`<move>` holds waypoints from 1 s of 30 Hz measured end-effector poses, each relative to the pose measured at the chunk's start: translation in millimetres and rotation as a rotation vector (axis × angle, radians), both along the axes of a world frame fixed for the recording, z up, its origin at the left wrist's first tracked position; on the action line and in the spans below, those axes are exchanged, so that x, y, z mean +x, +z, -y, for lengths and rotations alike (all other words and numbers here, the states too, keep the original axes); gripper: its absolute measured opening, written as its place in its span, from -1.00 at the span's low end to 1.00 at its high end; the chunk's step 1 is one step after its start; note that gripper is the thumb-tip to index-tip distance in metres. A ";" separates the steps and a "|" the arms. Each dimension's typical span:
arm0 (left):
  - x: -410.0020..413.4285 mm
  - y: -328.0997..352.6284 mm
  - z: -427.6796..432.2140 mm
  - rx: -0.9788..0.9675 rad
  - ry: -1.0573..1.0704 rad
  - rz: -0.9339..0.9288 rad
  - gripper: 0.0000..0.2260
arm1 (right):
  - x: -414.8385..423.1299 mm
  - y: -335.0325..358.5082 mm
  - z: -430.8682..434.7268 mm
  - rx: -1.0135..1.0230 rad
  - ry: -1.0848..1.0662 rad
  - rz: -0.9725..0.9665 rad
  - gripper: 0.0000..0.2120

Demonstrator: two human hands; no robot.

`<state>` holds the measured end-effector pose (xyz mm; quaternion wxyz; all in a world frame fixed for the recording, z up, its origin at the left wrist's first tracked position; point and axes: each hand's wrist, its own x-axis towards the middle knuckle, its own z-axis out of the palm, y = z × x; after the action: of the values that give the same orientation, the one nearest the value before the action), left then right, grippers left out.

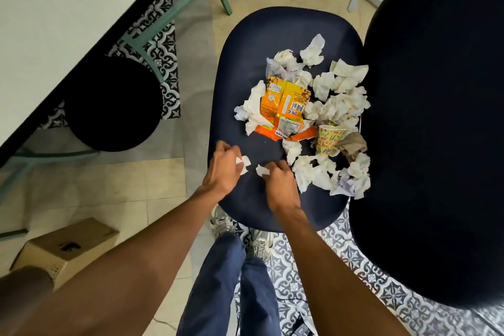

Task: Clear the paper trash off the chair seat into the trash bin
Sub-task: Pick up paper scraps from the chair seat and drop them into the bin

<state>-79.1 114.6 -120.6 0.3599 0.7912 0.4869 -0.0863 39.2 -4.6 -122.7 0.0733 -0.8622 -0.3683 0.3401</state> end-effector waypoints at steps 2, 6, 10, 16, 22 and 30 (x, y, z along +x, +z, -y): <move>-8.9 16.5 2.4 0.017 0.016 0.022 -0.89 | -1.7 19.0 4.2 0.016 -0.038 0.002 -0.68; -28.8 60.1 7.8 0.052 0.089 0.085 -0.77 | -4.1 68.0 15.1 0.109 -0.080 0.038 -0.79; -57.6 116.8 19.9 0.086 0.212 0.133 -0.68 | -12.3 126.1 28.3 0.255 -0.129 -0.022 -0.80; -117.1 211.6 54.0 0.078 0.452 0.258 -0.77 | -38.5 223.8 46.8 0.450 -0.025 -0.092 -0.83; -170.0 296.6 109.5 0.204 0.623 0.333 -0.84 | -72.8 311.5 56.2 0.616 0.066 -0.114 -0.83; -248.7 367.4 164.0 0.168 0.889 0.478 -0.69 | -145.8 389.5 50.0 0.748 0.309 -0.158 -0.76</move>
<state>-327.9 -49.3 246.8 0.3982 0.5316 0.6857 0.2977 -106.6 -54.6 266.8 0.3575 -0.6820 -0.5849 0.2550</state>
